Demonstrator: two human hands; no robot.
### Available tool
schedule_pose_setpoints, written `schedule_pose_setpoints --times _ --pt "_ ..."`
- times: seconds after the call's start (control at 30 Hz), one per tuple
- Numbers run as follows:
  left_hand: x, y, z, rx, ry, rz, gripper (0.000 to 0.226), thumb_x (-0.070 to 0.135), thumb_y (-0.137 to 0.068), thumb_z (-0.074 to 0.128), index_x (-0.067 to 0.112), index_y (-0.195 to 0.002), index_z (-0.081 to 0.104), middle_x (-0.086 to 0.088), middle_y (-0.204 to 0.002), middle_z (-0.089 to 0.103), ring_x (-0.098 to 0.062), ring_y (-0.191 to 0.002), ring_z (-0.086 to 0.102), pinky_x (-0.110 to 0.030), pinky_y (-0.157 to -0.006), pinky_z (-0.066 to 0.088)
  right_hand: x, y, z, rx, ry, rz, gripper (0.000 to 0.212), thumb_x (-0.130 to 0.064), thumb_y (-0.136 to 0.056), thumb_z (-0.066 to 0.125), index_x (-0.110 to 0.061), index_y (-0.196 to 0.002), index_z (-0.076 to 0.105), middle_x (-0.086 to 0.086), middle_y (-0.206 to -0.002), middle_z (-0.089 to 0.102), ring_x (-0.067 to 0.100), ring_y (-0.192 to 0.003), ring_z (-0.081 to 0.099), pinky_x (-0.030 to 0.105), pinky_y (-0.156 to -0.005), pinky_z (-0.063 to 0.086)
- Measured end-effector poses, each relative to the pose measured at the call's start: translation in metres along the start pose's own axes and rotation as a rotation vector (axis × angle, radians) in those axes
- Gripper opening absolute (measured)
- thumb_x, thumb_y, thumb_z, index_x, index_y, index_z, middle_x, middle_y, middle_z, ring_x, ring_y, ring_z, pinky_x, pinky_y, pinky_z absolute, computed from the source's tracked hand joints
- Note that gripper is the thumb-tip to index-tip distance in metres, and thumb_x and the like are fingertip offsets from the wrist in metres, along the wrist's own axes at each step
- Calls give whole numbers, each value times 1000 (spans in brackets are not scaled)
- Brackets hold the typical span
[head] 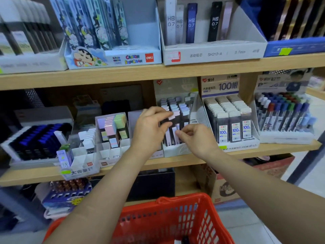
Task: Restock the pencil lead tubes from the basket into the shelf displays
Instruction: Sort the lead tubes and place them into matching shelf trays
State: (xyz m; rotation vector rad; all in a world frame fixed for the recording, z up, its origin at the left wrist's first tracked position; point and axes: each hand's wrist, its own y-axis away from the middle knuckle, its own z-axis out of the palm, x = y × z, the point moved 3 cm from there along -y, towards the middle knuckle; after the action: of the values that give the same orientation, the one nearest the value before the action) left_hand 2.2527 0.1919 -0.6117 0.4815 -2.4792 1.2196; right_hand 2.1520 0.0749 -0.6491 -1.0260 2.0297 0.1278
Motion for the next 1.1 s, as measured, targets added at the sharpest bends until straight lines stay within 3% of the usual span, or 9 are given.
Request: schedule_pose_setpoints --times 0.17,0.37,0.57,0.63,0.77,0.87,0.97,1.1 --pt "1 -6 8 -31 -13 -10 31 12 -84 71 21 -114 71 -2 -107 56 -20 -104 50 -29 -88 44 0 0 0 8 127 -134 24 -33 -98 56 -19 -84 71 -4 -71 66 14 -69 61 29 -63 45" --pt "1 -7 14 -59 -79 52 38 14 -86 70 34 -118 67 0 -107 49 -7 -97 32 -23 -82 32 5 -1 -9 29 179 -131 27 -38 -94 57 -21 -76 66 -6 -64 64 17 -68 60 31 -62 45" --pt "3 2 -8 -68 -61 41 46 19 -88 67 33 -131 57 7 -114 44 -6 -106 34 -8 -87 25 -13 0 -32 97 -40 -205 24 -25 -93 58 -21 -69 59 -5 -56 58 12 -55 55 32 -59 46" --pt "0 8 -25 -48 -29 -12 39 20 -90 65 31 -128 60 9 -111 46 -5 -102 41 -11 -87 32 -28 0 -36 -31 -132 -200 24 -20 -93 60 -18 -70 62 -2 -57 61 10 -52 56 31 -59 48" --pt "-9 35 -62 -108 28 -136 21 16 -94 59 26 -109 69 10 -94 57 -1 -80 53 -16 -73 43 -54 9 -28 -535 -187 -91 22 -21 -98 58 -12 -80 67 6 -72 72 12 -59 66 27 -58 50" --pt "-15 66 -87 -238 74 -335 21 9 -94 55 23 -95 71 8 -77 66 -12 -69 59 -28 -64 48 -60 27 -2 -863 -119 -14 23 -26 -100 53 -13 -93 70 6 -84 76 17 -74 72 29 -68 57" --pt "-16 101 -106 -434 -2 -431 22 4 -91 56 20 -88 71 -3 -69 67 -10 -58 57 -23 -57 46 -56 57 43 -1109 -59 39 22 -28 -101 52 -14 -104 69 8 -92 76 20 -84 74 29 -75 60" --pt "-26 156 -108 -638 -102 -511 20 4 -88 57 19 -86 72 5 -66 67 -1 -54 58 -13 -54 44 -38 108 118 -1341 71 97 19 -28 -101 52 -17 -113 62 8 -97 75 19 -89 74 31 -79 59"
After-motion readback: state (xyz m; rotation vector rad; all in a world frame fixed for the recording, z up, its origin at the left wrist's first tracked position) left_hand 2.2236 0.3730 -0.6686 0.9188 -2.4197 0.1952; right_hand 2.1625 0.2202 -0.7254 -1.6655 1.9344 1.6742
